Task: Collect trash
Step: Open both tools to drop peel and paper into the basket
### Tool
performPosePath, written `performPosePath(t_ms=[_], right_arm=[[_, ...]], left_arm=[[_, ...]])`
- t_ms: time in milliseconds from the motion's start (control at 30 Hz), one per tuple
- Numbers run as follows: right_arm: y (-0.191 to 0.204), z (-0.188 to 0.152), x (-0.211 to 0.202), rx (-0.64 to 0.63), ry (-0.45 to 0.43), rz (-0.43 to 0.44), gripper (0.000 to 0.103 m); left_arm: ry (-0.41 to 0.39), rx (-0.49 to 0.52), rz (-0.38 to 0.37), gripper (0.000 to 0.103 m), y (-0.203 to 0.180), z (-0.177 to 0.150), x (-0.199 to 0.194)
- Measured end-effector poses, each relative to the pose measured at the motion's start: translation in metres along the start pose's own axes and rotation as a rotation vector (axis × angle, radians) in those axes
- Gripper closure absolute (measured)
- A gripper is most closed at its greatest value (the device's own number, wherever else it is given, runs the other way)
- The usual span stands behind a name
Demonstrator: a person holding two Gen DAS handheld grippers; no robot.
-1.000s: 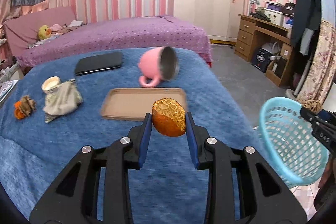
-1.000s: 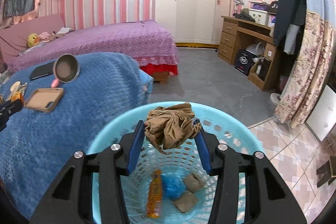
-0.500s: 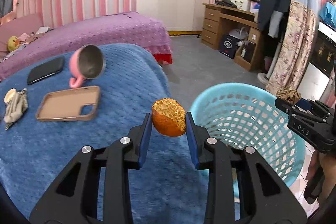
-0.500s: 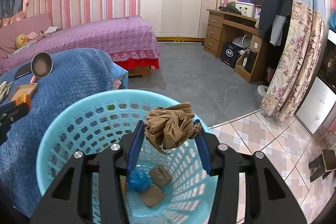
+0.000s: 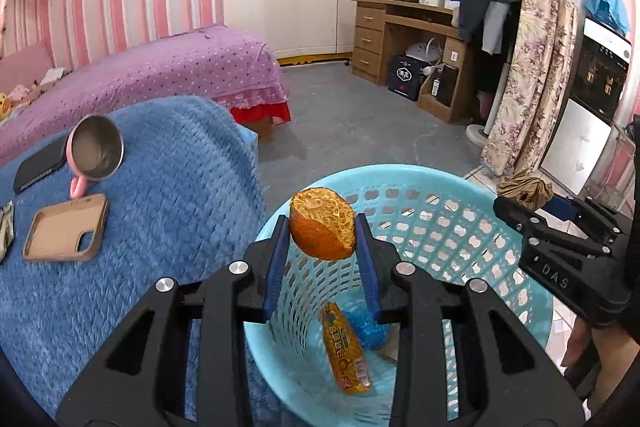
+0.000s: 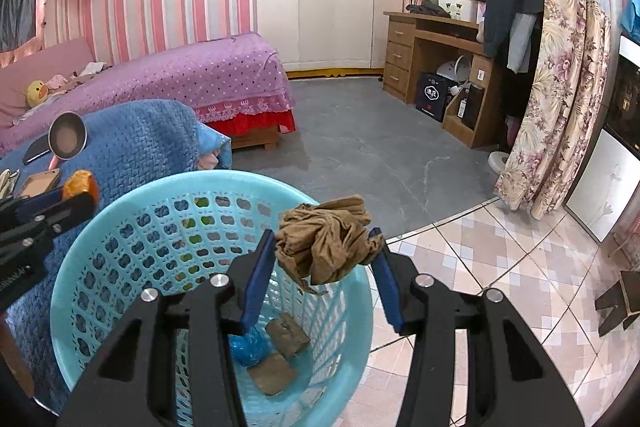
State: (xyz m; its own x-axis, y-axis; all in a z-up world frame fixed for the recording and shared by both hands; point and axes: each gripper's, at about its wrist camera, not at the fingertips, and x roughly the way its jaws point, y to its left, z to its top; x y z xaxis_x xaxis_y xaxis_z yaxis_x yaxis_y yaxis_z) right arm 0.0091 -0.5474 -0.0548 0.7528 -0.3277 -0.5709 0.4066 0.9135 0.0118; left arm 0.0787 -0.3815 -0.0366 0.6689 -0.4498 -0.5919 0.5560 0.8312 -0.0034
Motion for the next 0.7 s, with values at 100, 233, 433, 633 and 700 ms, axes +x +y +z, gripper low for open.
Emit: performPosePath(t_ms=[100,233,433,633,700], right_arm=[[-0.001,0.0,-0.001,0.003,-0.003,0.005,0.056],[0.0,-0.001,-0.002,0.005,-0.003,0.005,0.056],[0.006,0.001,-0.004,0.013,-0.008,0.003,0.056],[0.016,0.003,-0.007,0.01,-0.015,0.016,0.055],[0.023,0.005,-0.007,0.005,-0.016,0.021,0.055]], left_arm=[[0.007,0.016,-0.001,0.05,0.0,0.002,0.002],[-0.024,0.014,0.074,0.02,0.013,0.002,-0.003],[-0.018,-0.054,0.117,0.01,0.052,0.0,-0.008],[-0.02,-0.098,0.158,0.007,0.085,-0.004,-0.017],[-0.021,-0.113,0.163,0.006,0.094,-0.005,-0.021]])
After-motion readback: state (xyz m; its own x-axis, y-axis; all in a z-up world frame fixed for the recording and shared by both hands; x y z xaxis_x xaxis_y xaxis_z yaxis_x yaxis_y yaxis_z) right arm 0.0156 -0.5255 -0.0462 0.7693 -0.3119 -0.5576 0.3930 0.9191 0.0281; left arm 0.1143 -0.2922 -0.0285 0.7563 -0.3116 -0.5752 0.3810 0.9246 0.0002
